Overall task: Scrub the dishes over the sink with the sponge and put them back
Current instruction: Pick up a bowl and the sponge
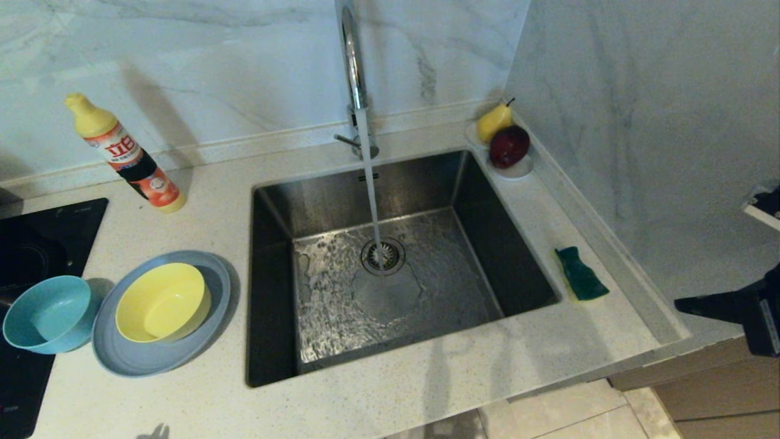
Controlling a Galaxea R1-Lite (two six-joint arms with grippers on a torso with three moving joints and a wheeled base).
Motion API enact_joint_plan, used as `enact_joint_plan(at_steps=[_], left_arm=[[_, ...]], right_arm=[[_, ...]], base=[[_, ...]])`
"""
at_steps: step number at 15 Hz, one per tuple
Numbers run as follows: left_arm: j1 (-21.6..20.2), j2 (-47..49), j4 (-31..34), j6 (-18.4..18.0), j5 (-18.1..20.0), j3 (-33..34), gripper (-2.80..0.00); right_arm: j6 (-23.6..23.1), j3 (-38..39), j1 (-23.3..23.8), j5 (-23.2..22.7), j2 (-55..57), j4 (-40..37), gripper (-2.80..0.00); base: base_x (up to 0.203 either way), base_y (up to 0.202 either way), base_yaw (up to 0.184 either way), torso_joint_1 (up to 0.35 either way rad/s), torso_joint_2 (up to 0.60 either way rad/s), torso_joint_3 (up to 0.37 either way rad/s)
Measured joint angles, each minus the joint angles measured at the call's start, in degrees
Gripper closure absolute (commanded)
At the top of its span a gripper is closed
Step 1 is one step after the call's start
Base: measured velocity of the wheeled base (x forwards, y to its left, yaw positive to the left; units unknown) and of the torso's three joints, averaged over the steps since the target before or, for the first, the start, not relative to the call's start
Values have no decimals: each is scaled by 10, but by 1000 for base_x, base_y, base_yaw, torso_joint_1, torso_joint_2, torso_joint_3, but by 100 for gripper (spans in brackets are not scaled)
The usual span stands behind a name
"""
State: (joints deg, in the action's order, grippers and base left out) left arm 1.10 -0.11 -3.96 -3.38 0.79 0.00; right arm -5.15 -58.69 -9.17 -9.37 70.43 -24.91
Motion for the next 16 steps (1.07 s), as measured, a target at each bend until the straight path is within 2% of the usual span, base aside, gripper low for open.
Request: enact_joint_plan(at_steps=[1, 2, 7, 11, 16], left_arm=[[0, 0, 0, 0, 0, 0, 0], [0, 0, 0, 0, 0, 0, 0], [0, 0, 0, 0, 0, 0, 0], [0, 0, 0, 0, 0, 0, 0], [0, 0, 0, 0, 0, 0, 0]], right_arm=[[5, 3, -6, 4, 14, 3, -160], [9, 9, -10, 5, 29, 12, -280], [31, 38, -14, 24, 96, 70, -280], [33, 43, -15, 25, 130, 86, -280], [31, 59, -15, 25, 172, 146, -280]], base=[[0, 0, 0, 0, 0, 0], [0, 0, 0, 0, 0, 0], [0, 0, 0, 0, 0, 0], [0, 0, 0, 0, 0, 0], [0, 0, 0, 0, 0, 0]])
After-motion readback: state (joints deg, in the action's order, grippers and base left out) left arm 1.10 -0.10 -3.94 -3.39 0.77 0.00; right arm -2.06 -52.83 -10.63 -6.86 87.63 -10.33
